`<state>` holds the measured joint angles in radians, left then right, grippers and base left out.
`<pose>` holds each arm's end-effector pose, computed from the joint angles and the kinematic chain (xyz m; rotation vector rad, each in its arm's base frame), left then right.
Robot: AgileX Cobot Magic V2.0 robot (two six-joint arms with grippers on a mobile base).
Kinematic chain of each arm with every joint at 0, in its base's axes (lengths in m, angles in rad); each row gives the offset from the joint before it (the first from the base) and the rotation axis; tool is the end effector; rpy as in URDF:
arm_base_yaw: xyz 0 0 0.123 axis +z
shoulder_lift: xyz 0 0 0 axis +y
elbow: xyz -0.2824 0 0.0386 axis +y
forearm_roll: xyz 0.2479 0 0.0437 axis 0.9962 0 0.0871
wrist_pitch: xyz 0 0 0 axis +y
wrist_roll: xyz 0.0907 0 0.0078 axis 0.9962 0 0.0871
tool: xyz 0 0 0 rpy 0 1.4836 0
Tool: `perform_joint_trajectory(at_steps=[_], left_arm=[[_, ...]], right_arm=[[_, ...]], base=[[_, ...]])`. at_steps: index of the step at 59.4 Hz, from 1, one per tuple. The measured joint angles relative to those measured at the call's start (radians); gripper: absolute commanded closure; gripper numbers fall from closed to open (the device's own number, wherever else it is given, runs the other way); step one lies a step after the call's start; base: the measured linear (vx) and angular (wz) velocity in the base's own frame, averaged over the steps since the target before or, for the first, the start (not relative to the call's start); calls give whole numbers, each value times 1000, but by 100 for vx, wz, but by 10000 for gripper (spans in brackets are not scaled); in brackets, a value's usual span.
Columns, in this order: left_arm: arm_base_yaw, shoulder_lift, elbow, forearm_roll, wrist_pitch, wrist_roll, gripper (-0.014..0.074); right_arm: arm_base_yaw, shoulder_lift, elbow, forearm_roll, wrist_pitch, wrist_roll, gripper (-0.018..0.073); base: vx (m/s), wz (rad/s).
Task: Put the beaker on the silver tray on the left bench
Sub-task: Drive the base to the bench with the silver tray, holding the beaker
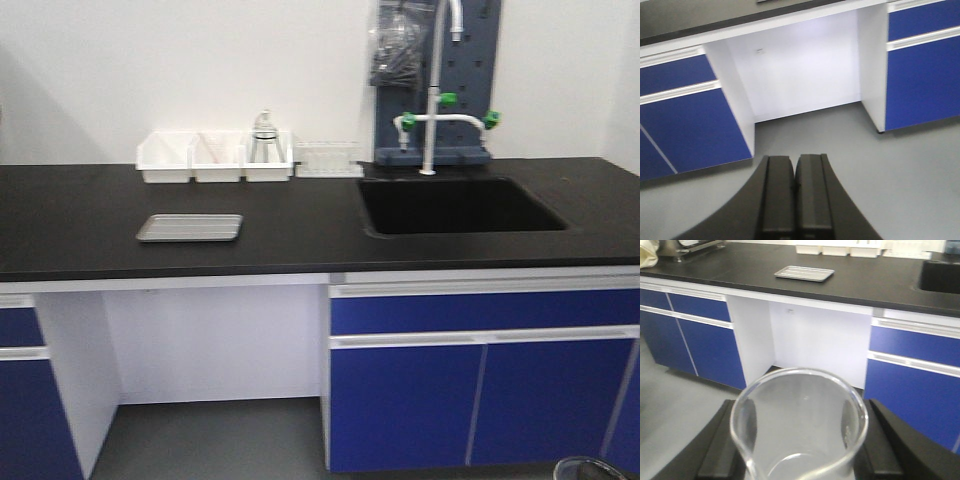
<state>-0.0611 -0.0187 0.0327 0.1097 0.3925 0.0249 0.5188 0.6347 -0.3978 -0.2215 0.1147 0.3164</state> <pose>0.0519 0.0007 0.1680 0.1482 1.8827 0.0841 0.1180 0.0647 0.2822 -0.3708 1.8143 0.4080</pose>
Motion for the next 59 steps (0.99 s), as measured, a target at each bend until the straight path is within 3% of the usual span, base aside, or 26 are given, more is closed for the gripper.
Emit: perform_joint_trajectory(at_steps=[29,59], left_arm=[[0,0,0,0,0,0,595],[0,0,0,0,0,0,595]], right_arm=[[0,0,0,0,0,0,570],[0,0,0,0,0,0,570]], base=[[19,42],[24,16]])
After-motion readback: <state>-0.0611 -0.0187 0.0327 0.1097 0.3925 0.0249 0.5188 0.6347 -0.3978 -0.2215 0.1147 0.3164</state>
